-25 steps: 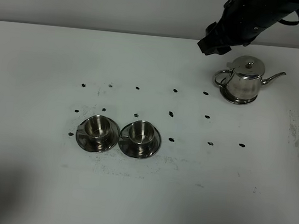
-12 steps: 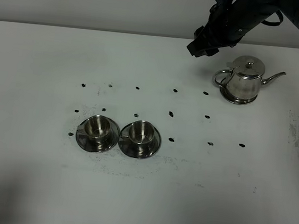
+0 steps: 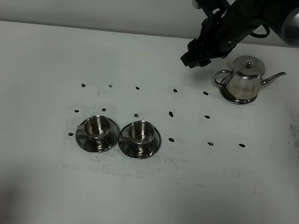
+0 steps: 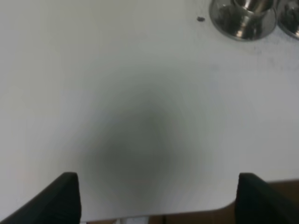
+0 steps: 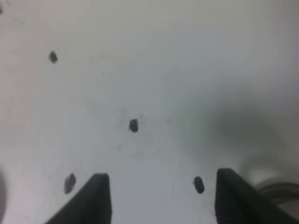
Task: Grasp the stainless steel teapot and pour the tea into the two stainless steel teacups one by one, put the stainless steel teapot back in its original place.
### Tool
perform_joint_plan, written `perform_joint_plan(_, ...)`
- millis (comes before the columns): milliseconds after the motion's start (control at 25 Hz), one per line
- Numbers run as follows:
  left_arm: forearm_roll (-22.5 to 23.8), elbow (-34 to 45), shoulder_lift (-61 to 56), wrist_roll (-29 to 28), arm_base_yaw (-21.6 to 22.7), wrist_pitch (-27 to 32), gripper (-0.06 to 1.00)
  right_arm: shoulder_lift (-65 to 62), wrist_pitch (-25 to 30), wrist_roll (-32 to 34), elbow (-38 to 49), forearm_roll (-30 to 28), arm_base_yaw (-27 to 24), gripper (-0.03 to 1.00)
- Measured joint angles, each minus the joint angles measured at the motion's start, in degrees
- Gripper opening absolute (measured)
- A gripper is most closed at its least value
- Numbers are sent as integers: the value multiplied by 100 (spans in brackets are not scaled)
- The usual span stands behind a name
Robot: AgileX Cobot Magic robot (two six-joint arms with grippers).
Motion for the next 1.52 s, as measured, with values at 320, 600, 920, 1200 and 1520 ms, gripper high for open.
perform_joint_plan(320, -111, 0, -779, 0, 472, 18, 65, 116, -82, -82, 0, 12, 9, 48)
perform_joint_plan(600, -111, 4, -779, 0, 484, 25, 65, 116, -96, -90, 0, 12, 9, 48)
perform_joint_plan(920, -111, 4, -779, 0, 484, 25, 65, 116, -105, -14, 0, -4, 13, 48)
perform_joint_plan(1200, -111, 4, -779, 0, 484, 25, 65, 143, -376, 12, 0, -546, -9, 48)
perform_joint_plan(1520, -111, 4, -779, 0, 484, 36, 65, 494, -873, 339, 0, -1142, -47, 48)
